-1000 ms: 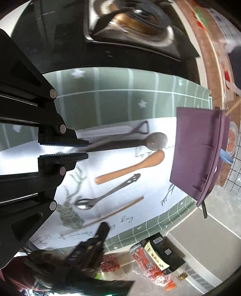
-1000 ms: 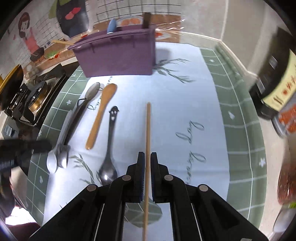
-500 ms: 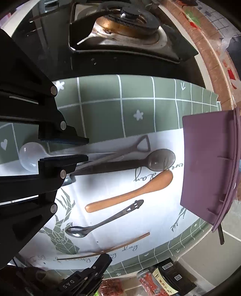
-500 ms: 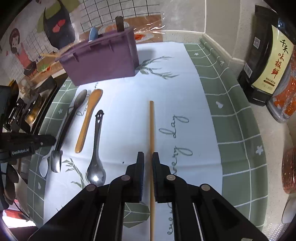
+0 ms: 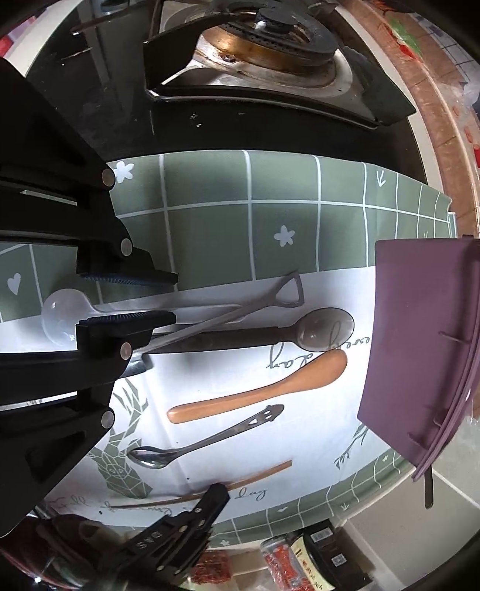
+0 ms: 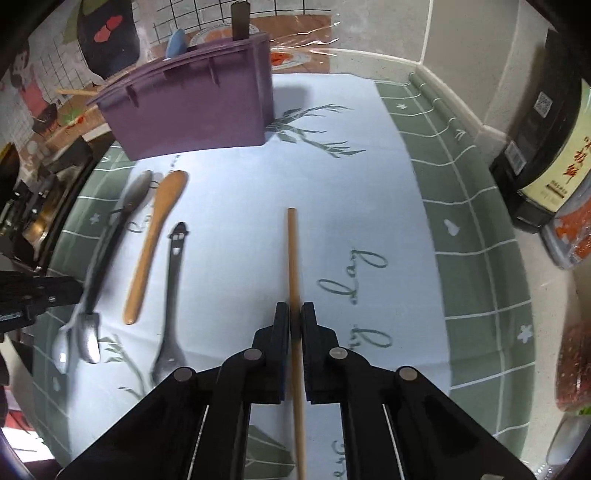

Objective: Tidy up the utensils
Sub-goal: 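Lift the chopstick with the right tool while the left tool grasps the white plastic spoon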

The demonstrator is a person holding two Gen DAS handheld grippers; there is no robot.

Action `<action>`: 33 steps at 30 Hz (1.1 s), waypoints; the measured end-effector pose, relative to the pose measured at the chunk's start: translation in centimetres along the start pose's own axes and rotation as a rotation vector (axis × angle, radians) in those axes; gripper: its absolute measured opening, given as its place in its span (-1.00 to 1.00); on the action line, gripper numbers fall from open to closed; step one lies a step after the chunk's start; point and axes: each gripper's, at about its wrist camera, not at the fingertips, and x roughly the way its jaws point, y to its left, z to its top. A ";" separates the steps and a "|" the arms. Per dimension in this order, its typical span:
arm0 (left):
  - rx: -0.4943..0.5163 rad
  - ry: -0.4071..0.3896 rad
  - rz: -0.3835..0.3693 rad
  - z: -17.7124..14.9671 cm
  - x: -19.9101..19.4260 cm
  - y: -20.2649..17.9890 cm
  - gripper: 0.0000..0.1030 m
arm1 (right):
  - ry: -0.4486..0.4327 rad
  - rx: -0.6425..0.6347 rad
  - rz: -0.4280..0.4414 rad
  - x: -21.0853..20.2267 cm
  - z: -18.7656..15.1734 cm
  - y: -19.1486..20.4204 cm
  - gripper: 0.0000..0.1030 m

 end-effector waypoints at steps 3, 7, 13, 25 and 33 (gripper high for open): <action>0.040 0.024 0.031 0.3 0.2 -0.9 -0.71 | -0.007 0.008 0.021 -0.5 -0.2 0.1 -0.88; 0.079 0.089 -0.050 -0.2 0.3 -1.6 -0.71 | -0.022 0.019 0.032 -1.3 -0.6 -0.3 -0.88; 0.221 0.041 -0.064 -2.1 -1.4 -3.5 -0.70 | -0.023 0.051 0.027 -1.6 -1.0 -1.6 -0.88; 0.264 0.032 0.034 -3.4 -0.6 -2.8 -0.69 | -0.018 0.032 0.021 -2.0 -1.5 -1.3 -0.86; 0.343 0.080 0.029 -1.5 0.0 -4.0 -0.68 | -0.015 0.010 0.022 -2.0 -1.3 -0.8 -0.86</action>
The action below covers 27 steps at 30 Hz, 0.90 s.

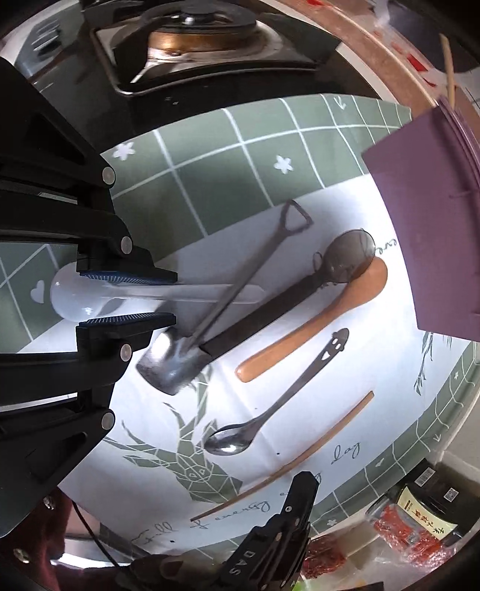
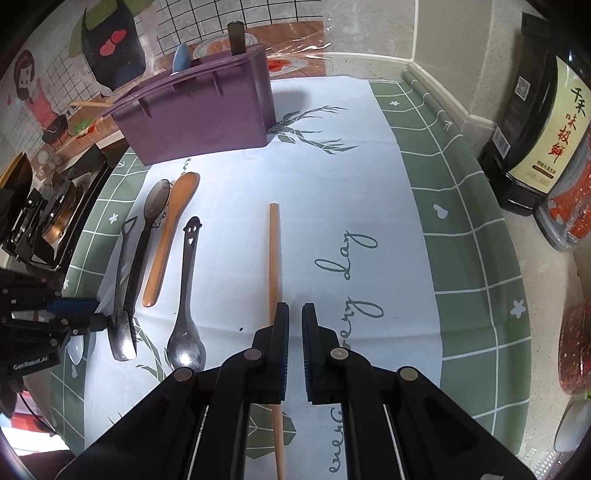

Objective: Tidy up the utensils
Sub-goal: 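Lift the chopstick with the right tool while the left tool grasps the white plastic spoon, then carry the chopstick and white spoon over the purple holder and release them inside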

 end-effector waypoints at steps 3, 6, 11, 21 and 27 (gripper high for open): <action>-0.038 0.026 -0.028 0.9 0.1 0.4 -0.68 | -0.008 -0.012 0.000 -0.1 0.4 0.0 -0.86; -0.093 0.031 -0.060 1.2 0.2 1.1 -0.70 | -0.006 -0.020 0.013 0.1 1.0 0.1 -0.86; -0.125 -0.052 -0.035 -0.5 -0.3 1.4 -0.83 | 0.040 -0.030 0.060 1.7 1.9 1.1 -0.84; -0.359 -0.289 -0.131 -7.2 -3.7 4.4 -0.83 | 0.074 -0.052 0.036 3.2 2.5 2.3 -0.90; -0.398 -0.396 -0.158 -8.8 -7.3 5.2 -0.83 | 0.016 -0.010 0.071 0.4 1.8 2.3 -0.90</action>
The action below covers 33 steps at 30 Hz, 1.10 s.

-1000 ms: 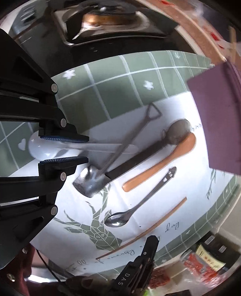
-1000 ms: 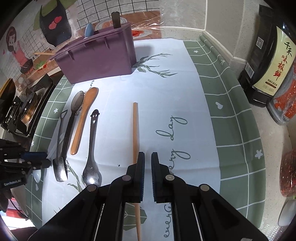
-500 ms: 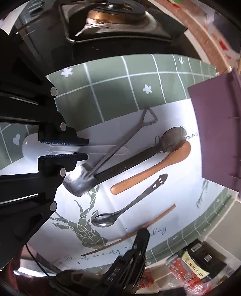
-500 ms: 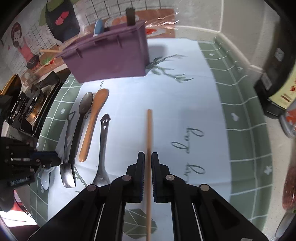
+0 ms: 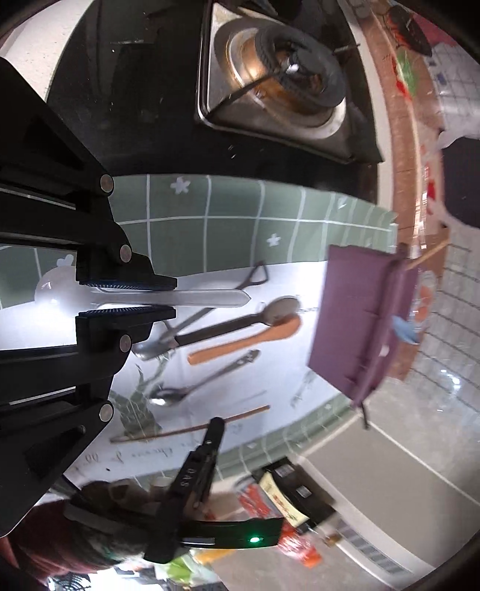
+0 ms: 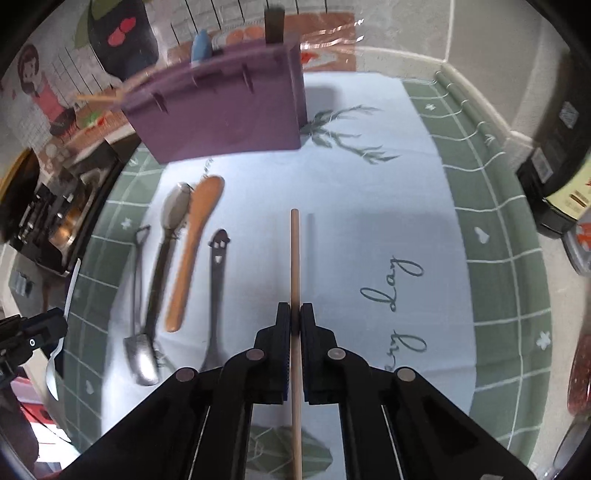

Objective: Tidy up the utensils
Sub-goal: 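Carry the chopstick and white spoon over the purple holder and release them inside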

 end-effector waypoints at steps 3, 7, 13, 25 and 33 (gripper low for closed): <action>-0.023 -0.067 -0.012 0.3 -1.3 -0.6 -0.83 | -0.043 -0.003 0.016 -2.2 -0.4 0.7 -0.90; -0.025 -0.142 -0.018 1.2 -3.0 -1.2 -0.83 | -0.120 0.007 0.047 -5.3 -0.3 1.6 -0.91; 0.020 -0.273 -0.010 3.2 -6.9 -2.4 -0.83 | -0.221 0.008 0.065 -9.2 0.9 2.5 -0.91; 0.152 -0.657 -0.070 11.9 -15.6 -8.2 -0.83 | -0.575 -0.097 -0.004 -20.7 8.3 5.8 -0.91; 0.158 -0.796 -0.021 18.3 -15.8 -10.4 -0.83 | -0.795 -0.082 0.003 -24.5 15.7 5.4 -0.90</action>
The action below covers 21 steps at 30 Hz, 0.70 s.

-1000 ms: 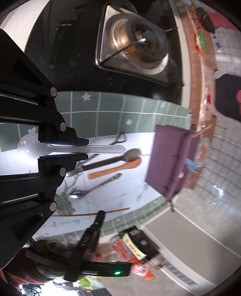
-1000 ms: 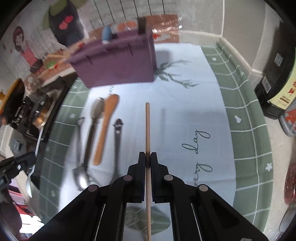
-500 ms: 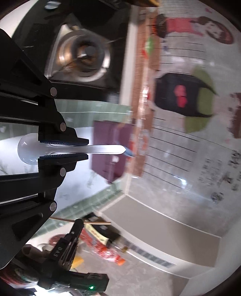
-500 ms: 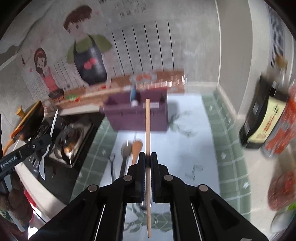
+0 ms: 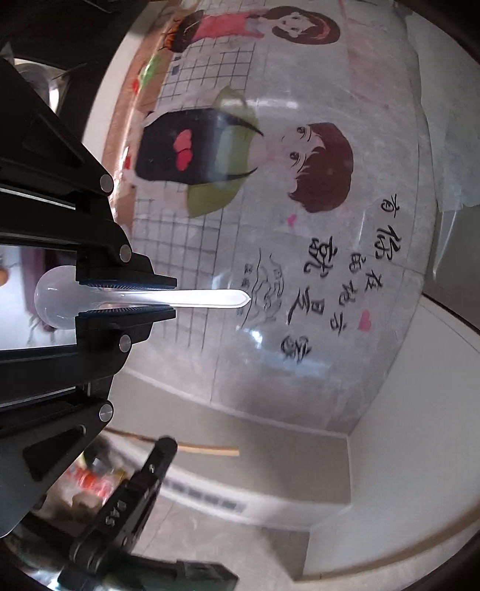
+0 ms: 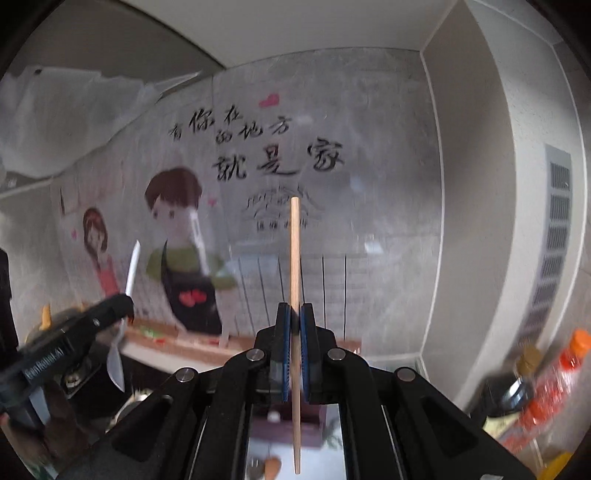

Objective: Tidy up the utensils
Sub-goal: 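Carry the chopstick and white spoon over the purple holder and release them inside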

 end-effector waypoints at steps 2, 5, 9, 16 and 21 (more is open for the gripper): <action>0.005 0.019 0.020 -0.3 2.5 0.5 -0.83 | -0.003 0.002 0.006 1.6 -0.1 -0.4 -0.90; -0.020 0.053 0.061 -1.6 6.0 1.8 -0.83 | 0.016 0.006 0.014 4.2 -0.7 -0.8 -0.90; -0.070 0.079 0.089 -4.3 9.3 3.7 -0.83 | 0.046 0.029 0.024 8.1 -2.0 -1.7 -0.90; -0.117 0.104 0.114 -8.2 13.8 4.9 -0.83 | 0.145 0.049 0.049 13.7 -5.2 -2.3 -0.90; -0.115 0.108 0.171 -11.4 16.3 4.8 -0.83 | 0.211 0.038 0.043 16.0 -7.9 -2.6 -0.90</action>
